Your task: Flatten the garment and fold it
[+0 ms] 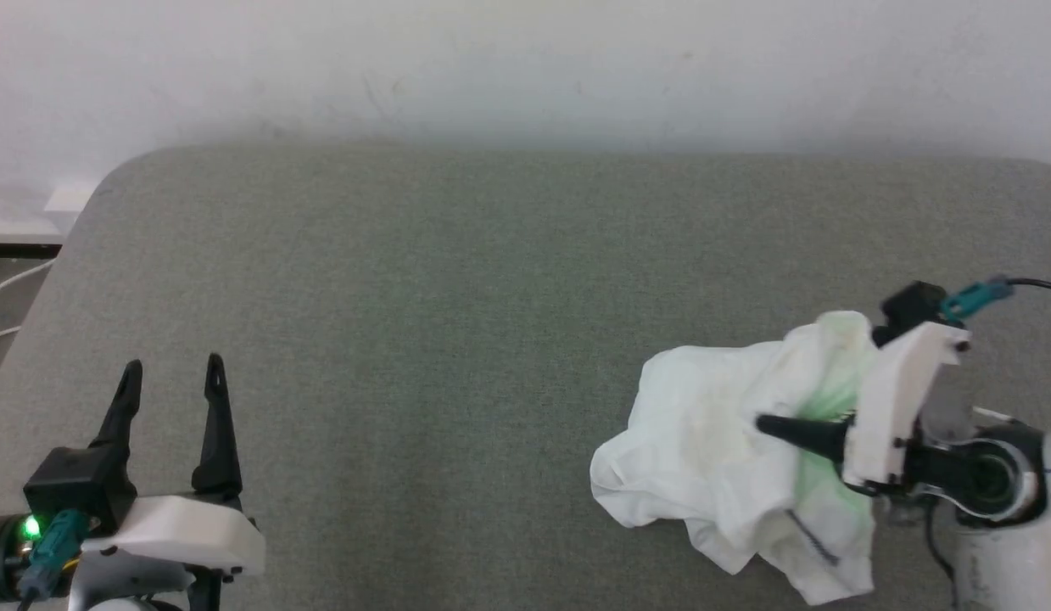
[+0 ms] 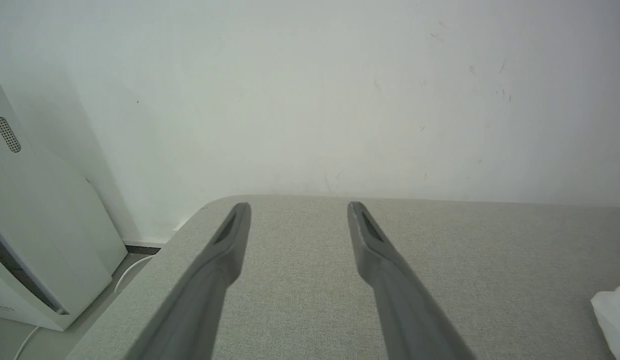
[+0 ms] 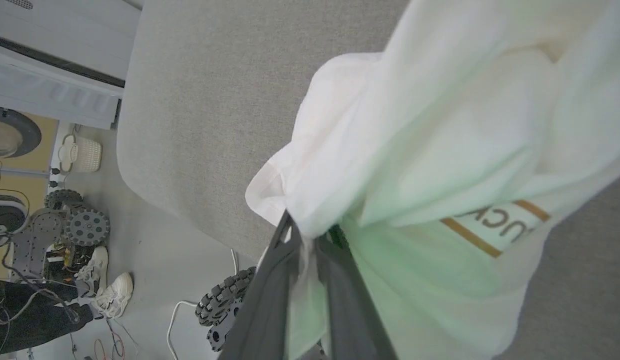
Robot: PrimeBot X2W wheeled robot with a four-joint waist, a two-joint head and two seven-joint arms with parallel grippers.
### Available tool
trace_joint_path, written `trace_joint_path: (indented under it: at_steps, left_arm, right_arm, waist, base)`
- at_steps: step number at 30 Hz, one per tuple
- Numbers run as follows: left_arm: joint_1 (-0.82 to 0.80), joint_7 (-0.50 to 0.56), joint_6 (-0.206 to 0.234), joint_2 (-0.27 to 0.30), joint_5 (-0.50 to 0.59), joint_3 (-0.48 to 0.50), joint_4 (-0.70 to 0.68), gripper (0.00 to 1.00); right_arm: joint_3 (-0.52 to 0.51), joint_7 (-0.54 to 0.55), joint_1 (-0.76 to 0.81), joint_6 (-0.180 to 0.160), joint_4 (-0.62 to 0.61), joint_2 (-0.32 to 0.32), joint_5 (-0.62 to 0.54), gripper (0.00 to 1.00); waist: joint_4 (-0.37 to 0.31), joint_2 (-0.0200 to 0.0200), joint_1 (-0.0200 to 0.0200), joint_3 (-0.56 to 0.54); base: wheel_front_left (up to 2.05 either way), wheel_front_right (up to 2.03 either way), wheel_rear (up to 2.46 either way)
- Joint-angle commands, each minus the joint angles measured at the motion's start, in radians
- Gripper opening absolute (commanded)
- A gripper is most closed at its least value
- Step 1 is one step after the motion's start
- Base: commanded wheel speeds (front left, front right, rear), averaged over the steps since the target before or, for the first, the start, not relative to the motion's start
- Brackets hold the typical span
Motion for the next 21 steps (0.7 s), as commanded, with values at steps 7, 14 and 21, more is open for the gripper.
trace_joint_path:
  at_steps: [7, 14, 21]
  left_arm:
    - [-0.037, 0.006, -0.017, -0.012, -0.001, -0.026, 0.008, 1.00]
    - [-0.062, -0.006, -0.024, -0.035, 0.001, -0.041, 0.022, 1.00]
    - [-0.071, -0.028, -0.026, -0.051, -0.001, -0.041, 0.039, 1.00]
  right_arm:
    - [0.109, -0.071, -0.066, -0.001, 0.091, 0.060, 0.088, 0.00]
    - [0.278, -0.252, -0.105, -0.001, 0.240, 0.061, 0.075, 0.48]
    - [0.374, -0.408, -0.152, -0.001, 0.315, 0.061, 0.003, 1.00]
  waist:
    - [0.042, 0.0000, 0.0000, 0.011]
    - [0.075, 0.0000, 0.0000, 0.056]
    - [0.080, 0.0000, 0.0000, 0.085]
  base:
    - [0.00, 0.00, 0.00]
    - [0.00, 0.00, 0.00]
    - [0.00, 0.00, 0.00]
